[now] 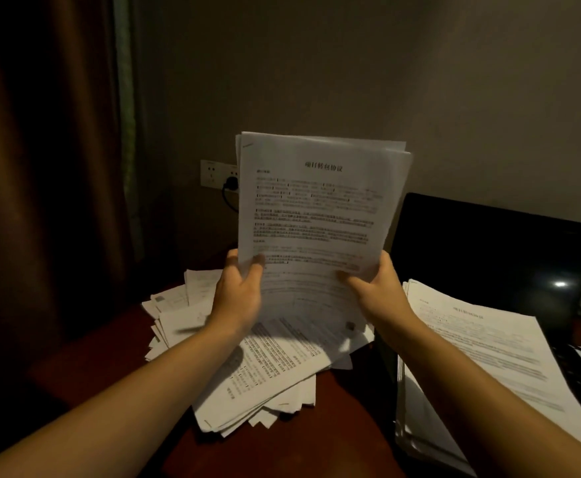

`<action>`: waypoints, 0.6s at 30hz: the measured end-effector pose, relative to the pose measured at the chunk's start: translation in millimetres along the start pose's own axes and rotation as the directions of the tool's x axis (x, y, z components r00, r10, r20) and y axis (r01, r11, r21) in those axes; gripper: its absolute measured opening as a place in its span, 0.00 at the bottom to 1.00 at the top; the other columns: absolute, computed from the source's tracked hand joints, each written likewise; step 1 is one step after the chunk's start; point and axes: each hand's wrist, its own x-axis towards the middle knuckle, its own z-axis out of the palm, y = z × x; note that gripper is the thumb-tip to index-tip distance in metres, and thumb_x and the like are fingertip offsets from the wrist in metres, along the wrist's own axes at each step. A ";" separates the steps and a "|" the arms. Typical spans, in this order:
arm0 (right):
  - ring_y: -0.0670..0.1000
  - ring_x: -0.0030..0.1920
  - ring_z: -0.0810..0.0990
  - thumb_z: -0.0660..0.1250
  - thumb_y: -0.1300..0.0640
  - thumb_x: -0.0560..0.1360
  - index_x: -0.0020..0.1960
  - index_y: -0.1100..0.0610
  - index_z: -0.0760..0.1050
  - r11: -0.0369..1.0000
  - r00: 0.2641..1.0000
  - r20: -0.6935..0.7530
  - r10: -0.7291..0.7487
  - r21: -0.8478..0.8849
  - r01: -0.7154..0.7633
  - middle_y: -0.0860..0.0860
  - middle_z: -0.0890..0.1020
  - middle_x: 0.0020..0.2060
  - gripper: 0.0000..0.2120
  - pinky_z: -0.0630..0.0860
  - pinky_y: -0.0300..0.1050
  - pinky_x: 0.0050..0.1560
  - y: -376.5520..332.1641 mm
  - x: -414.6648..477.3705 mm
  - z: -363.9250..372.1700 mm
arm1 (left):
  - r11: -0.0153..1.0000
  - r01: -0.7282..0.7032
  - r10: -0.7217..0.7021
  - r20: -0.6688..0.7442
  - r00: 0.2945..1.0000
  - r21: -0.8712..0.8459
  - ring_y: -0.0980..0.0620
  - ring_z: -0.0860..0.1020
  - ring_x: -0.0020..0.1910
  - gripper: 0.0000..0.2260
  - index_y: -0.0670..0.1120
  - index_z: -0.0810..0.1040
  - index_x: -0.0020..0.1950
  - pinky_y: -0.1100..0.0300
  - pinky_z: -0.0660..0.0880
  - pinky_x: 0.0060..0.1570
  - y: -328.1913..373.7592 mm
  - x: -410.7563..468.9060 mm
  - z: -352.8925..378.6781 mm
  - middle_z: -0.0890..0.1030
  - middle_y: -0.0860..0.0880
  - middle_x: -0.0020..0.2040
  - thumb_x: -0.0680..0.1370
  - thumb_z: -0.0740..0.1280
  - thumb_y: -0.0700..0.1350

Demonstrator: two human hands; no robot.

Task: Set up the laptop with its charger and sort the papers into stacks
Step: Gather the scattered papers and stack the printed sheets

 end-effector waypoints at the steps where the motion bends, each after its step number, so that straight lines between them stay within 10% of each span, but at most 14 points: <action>1: 0.45 0.57 0.79 0.73 0.61 0.74 0.70 0.53 0.65 1.000 1.000 0.016 0.016 0.003 -0.016 0.47 0.78 0.58 0.28 0.81 0.46 0.54 2.6 0.1 0.6 | 1.000 0.005 -0.005 0.016 1.000 0.008 0.50 0.81 0.53 0.08 0.57 0.70 0.63 0.48 0.81 0.52 -0.6 0.8 -0.4 0.81 0.52 0.54 0.84 0.60 0.55; 11: 0.46 0.52 0.80 0.64 0.60 0.81 0.57 0.48 0.69 0.999 0.999 -0.026 0.034 -0.034 -0.035 0.45 0.79 0.52 0.09 0.81 0.48 0.51 6.5 3.2 18.7 | 0.998 -0.001 -0.001 0.022 1.000 0.065 0.54 0.82 0.52 0.03 0.57 0.72 0.55 0.53 0.82 0.49 -8.3 -0.9 2.0 0.82 0.53 0.53 0.85 0.59 0.51; 18: 0.47 0.53 0.84 0.66 0.62 0.78 0.60 0.49 0.73 0.995 0.998 0.021 -0.062 -0.075 0.063 0.45 0.83 0.53 0.14 0.83 0.46 0.48 -26.3 -2.7 -27.3 | 0.991 -0.076 0.063 0.112 0.992 0.114 0.55 0.83 0.51 0.06 0.56 0.76 0.58 0.53 0.82 0.48 14.4 2.4 8.0 0.83 0.54 0.53 0.85 0.60 0.49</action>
